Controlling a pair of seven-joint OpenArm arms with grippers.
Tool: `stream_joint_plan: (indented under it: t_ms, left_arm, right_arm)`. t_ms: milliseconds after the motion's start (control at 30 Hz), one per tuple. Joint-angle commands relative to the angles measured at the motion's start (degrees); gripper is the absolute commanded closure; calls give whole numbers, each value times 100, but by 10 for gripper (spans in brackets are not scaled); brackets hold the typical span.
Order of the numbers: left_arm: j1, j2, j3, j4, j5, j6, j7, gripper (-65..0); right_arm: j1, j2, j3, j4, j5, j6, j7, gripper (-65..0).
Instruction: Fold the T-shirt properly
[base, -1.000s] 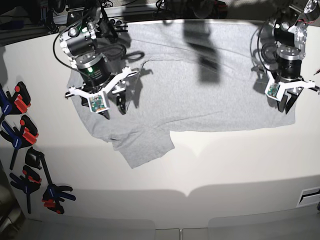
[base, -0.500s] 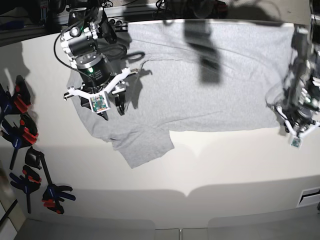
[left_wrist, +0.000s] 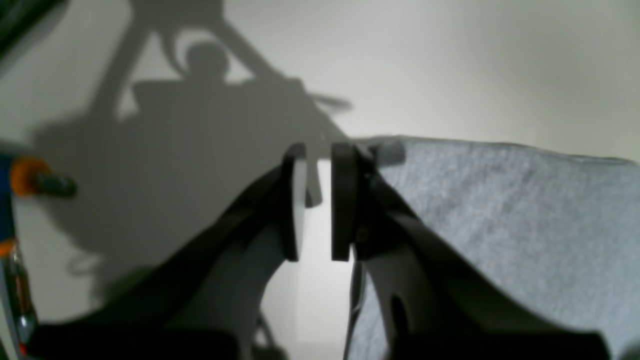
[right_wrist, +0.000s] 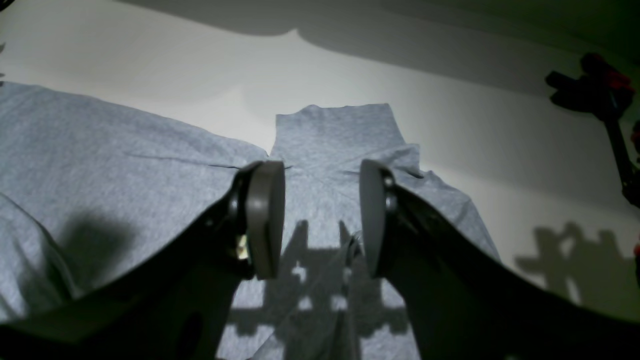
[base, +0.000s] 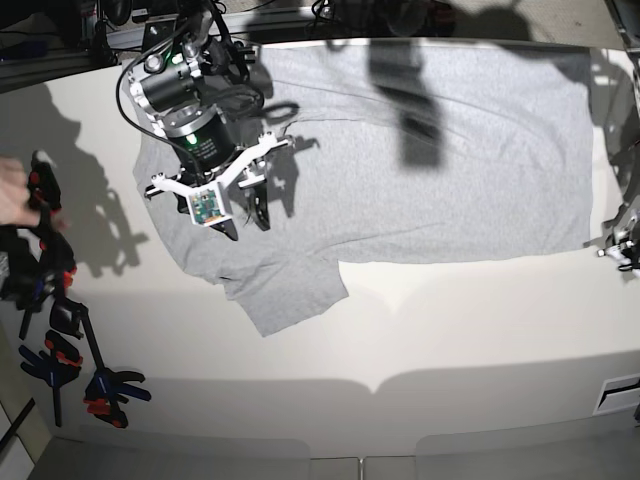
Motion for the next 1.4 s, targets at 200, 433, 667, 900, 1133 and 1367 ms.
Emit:
stream_joint_plan:
  t_ms: [200,433,667,900,1133,1367]
  left_arm:
    - [-221,-140,-33,-651,498,-9,-798,-205]
    - [-227,-81,-33,-564,793,-9,-824,-258]
    - [-278,-9,-33,-564,-142,-551,-463,-224]
    - [-258,42,-33,-619,-236,-570,-555,-215]
    - [-256,103,-33,-619,-835,-1132,-236,-216]
    - [-168,275,-33,-619,-680,-1180,-662,-218]
  right_arm:
    - [26,0,20,92,39,35,85,-231]
    - [28,-2,20,92,39,35,63,-231]
    - [28,-2,20,92,37,35,24,-231]
    - [26,-2,20,92,37,37,-70,-231]
    - [28,-2,20,92,37,37,-72,-231]
    - [26,-2,20,92,37,37,-79,-231]
